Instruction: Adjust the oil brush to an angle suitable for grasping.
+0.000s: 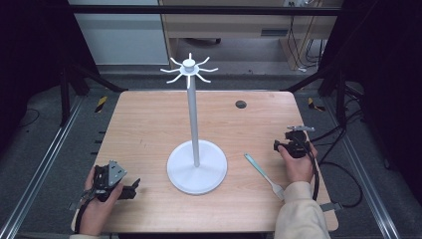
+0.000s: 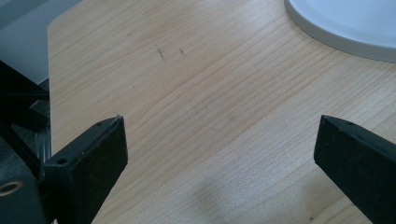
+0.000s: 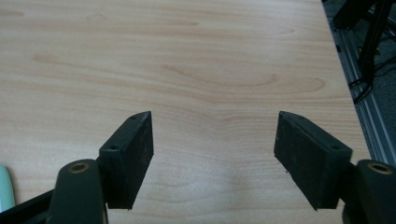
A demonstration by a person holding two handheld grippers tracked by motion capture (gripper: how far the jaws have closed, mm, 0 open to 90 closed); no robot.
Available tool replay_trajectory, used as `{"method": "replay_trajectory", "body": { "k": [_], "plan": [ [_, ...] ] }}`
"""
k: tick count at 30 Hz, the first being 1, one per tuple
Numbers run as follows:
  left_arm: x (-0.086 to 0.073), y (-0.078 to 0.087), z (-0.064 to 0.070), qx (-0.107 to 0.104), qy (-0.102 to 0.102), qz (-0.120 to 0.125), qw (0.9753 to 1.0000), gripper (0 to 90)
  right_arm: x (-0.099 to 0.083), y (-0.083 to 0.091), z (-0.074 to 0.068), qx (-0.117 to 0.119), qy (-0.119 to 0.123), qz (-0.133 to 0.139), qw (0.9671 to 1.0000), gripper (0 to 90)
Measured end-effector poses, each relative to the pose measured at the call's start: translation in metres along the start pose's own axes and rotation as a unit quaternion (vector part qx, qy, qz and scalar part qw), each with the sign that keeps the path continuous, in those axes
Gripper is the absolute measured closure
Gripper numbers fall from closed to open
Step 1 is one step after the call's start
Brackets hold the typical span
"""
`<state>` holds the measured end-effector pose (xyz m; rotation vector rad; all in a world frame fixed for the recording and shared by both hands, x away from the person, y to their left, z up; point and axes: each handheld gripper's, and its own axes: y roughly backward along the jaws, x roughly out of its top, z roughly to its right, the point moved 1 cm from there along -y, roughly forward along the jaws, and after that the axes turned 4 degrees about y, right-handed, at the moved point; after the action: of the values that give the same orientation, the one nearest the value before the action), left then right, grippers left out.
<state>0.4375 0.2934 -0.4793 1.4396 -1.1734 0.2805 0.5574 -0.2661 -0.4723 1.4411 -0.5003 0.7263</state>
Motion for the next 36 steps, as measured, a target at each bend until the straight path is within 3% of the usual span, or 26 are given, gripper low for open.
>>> {"method": "replay_trajectory", "body": {
  "k": [6, 11, 13, 15, 16, 20, 22, 24, 26, 29, 35, 36],
  "plan": [
    [0.0, 0.0, 0.0, -0.002, -0.001, 0.001, 1.0, 2.4, 0.002, 0.006, -0.006, -0.01, 0.026, 0.017, 0.9995, 39.8],
    [0.0, 0.0, 0.001, -0.001, -0.002, 0.001, 1.0, 2.4, 0.001, 0.009, -0.017, 0.006, 0.071, 0.01, 0.9974, 49.4],
    [0.0, 0.0, 0.001, -0.001, -0.003, -0.001, 1.0, 2.4, 0.001, 0.009, -0.019, 0.009, 0.075, 0.008, 0.9971, 51.1],
    [0.0, 0.0, 0.001, -0.001, -0.002, 0.0, 1.0, 2.4, 0.0, 0.008, -0.026, 0.03, 0.096, 0.005, 0.9949, 61.2],
    [0.0, 0.0, 0.001, -0.002, -0.003, -0.001, 1.0, 2.4, 0.0, 0.008, -0.026, 0.03, 0.096, 0.005, 0.9949, 61.2],
    [0.0, 0.0, 0.001, -0.002, -0.002, -0.001, 1.0, 2.4, -0.001, 0.008, -0.042, 0.054, 0.141, -0.007, 0.9886, 74.1],
    [0.0, 0.0, 0.001, -0.002, -0.002, -0.001, 1.0, 2.4, -0.001, 0.009, -0.045, 0.055, 0.148, -0.01, 0.9874, 76.1],
    [0.0, 0.0, 0.001, -0.003, -0.003, -0.002, 1.0, 2.4, -0.001, 0.009, -0.055, 0.069, 0.168, -0.022, 0.9831, 81.7],
    [0.0, 0.0, 0.001, -0.003, -0.005, -0.002, 1.0, 2.4, -0.002, 0.009, -0.057, 0.07, 0.174, -0.028, 0.9819, 83.6],
    [0.0, 0.0, 0.001, -0.003, -0.006, -0.004, 1.0, 2.4, -0.003, 0.006, -0.065, 0.088, 0.19, -0.052, 0.9764, 90.0],
    [0.0, 0.0, 0.001, -0.003, -0.006, -0.003, 1.0, 2.4, -0.005, 0.002, -0.072, 0.11, 0.192, -0.068, 0.9728, 90.0],
    [0.0, 0.0, 0.001, -0.003, -0.007, -0.003, 1.0, 2.4, -0.005, 0.0, -0.075, 0.12, 0.194, -0.072, 0.9709, 90.0]
  ]
}}
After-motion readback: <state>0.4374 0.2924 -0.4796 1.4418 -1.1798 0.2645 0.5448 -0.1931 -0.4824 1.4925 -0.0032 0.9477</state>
